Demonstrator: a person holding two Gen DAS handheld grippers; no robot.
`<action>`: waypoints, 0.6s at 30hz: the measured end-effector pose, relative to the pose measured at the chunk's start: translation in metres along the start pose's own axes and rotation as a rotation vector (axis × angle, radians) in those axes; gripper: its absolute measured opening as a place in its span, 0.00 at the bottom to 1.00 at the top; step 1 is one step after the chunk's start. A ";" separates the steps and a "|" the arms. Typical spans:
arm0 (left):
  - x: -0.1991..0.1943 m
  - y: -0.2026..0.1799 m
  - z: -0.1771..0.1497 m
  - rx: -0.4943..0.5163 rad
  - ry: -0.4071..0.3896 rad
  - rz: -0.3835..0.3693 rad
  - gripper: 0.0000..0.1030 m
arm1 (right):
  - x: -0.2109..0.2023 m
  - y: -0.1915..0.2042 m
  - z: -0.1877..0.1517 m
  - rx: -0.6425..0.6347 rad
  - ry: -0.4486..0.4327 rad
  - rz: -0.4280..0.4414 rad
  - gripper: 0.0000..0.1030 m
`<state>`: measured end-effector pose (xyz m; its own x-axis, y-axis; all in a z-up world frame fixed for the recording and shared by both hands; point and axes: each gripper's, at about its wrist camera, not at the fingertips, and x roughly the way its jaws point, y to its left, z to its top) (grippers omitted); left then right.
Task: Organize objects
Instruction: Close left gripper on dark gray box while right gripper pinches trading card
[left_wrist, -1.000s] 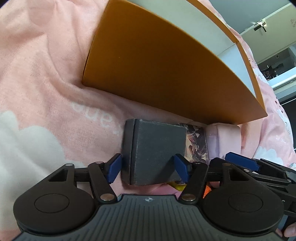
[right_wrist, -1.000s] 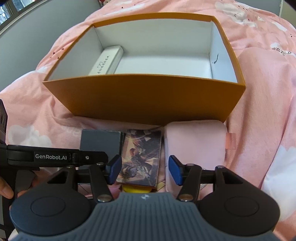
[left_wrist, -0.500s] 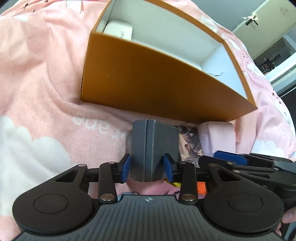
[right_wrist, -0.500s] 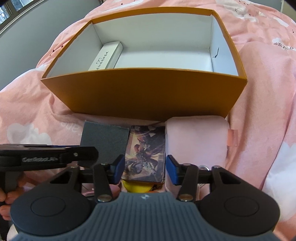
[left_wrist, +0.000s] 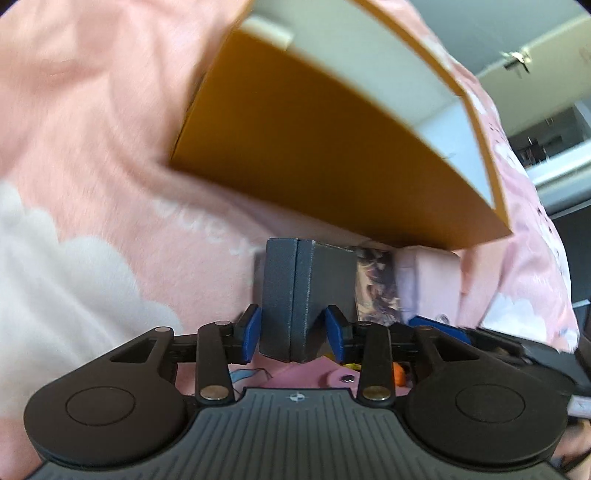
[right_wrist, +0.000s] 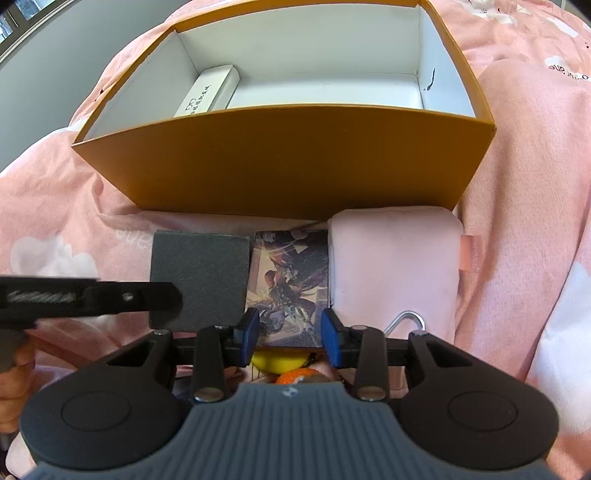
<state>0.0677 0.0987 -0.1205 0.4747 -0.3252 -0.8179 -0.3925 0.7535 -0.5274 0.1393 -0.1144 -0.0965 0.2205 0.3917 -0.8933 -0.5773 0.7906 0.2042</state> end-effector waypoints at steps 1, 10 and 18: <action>0.003 0.001 0.000 -0.004 0.002 0.001 0.46 | 0.000 0.000 0.000 -0.001 0.000 0.000 0.38; 0.029 0.006 0.000 -0.025 0.017 -0.017 0.75 | -0.001 0.000 -0.004 0.000 -0.004 -0.002 0.37; 0.019 0.004 -0.005 -0.012 -0.011 -0.030 0.57 | -0.002 -0.003 -0.007 0.021 -0.008 0.008 0.37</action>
<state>0.0714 0.0929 -0.1398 0.4951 -0.3412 -0.7991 -0.3877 0.7363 -0.5546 0.1353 -0.1206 -0.0978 0.2223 0.4015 -0.8885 -0.5624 0.7972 0.2195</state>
